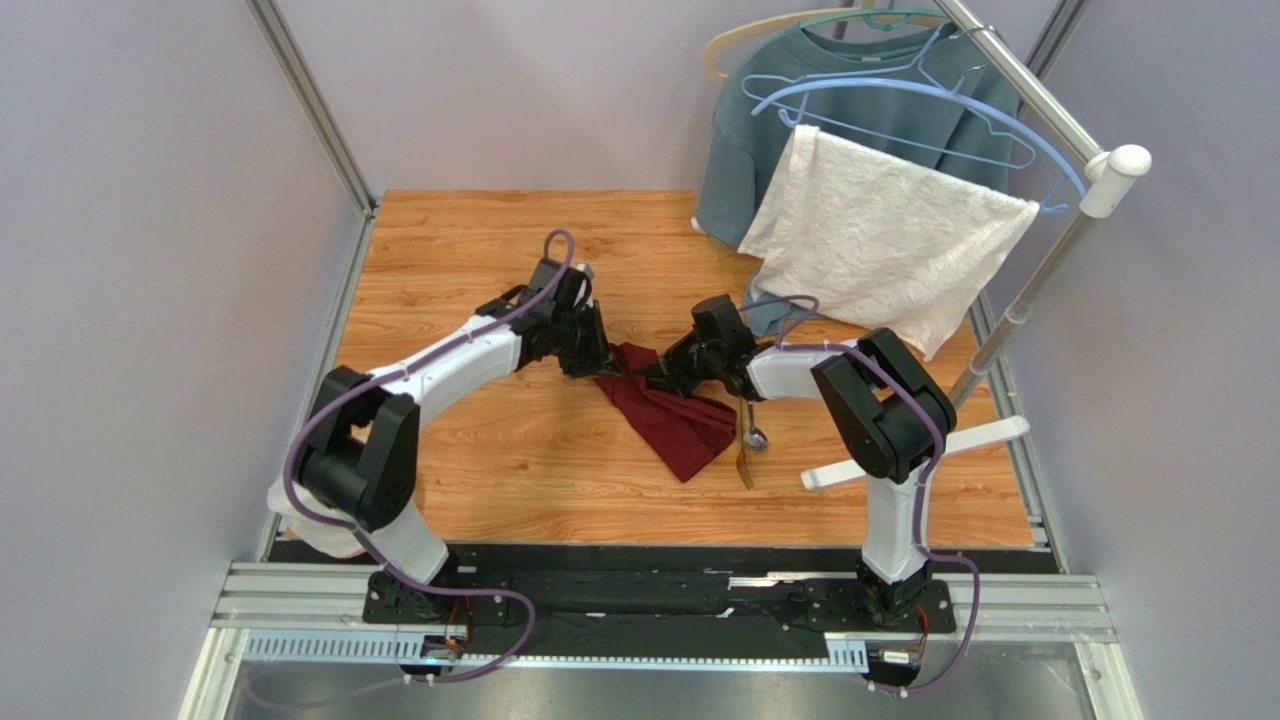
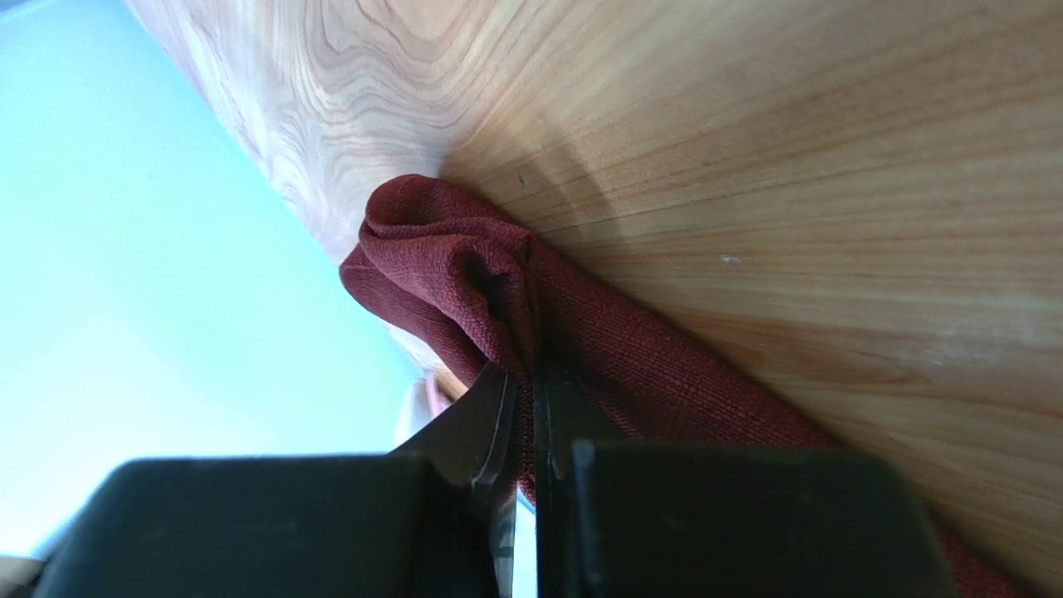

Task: Fold the napkin into a case and place the utensils inside
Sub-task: Fold the 2/3-rectangle-folded napkin at the center of the board.

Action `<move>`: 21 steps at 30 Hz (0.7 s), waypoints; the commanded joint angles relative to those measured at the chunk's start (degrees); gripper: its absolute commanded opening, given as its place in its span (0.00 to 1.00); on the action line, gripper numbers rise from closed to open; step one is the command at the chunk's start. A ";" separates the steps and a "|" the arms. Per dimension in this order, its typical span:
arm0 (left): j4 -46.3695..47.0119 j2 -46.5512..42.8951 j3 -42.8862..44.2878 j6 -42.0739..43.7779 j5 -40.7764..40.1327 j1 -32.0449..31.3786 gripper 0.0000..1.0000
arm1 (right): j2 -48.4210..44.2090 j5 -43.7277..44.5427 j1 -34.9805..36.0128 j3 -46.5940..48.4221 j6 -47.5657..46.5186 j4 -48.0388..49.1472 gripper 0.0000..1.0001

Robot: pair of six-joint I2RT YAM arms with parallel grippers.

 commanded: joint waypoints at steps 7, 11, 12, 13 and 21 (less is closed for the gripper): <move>-7.03 13.15 8.68 3.10 -6.94 0.15 0.00 | -1.09 -0.78 0.69 4.89 -11.28 -3.36 0.00; -5.55 14.48 9.03 3.02 -7.47 0.15 0.00 | -0.21 -1.31 2.18 7.79 -16.98 -5.92 0.01; -5.45 14.57 8.95 3.10 -7.65 0.15 0.00 | -0.12 -1.39 2.36 8.23 -18.14 -6.01 0.01; -5.19 14.49 8.86 3.19 -8.00 0.23 0.00 | -0.03 -1.13 2.62 8.58 -19.28 -6.97 0.03; -3.17 14.92 7.37 2.84 -7.39 0.41 0.00 | 0.76 -2.44 4.64 11.14 -32.90 -7.16 0.23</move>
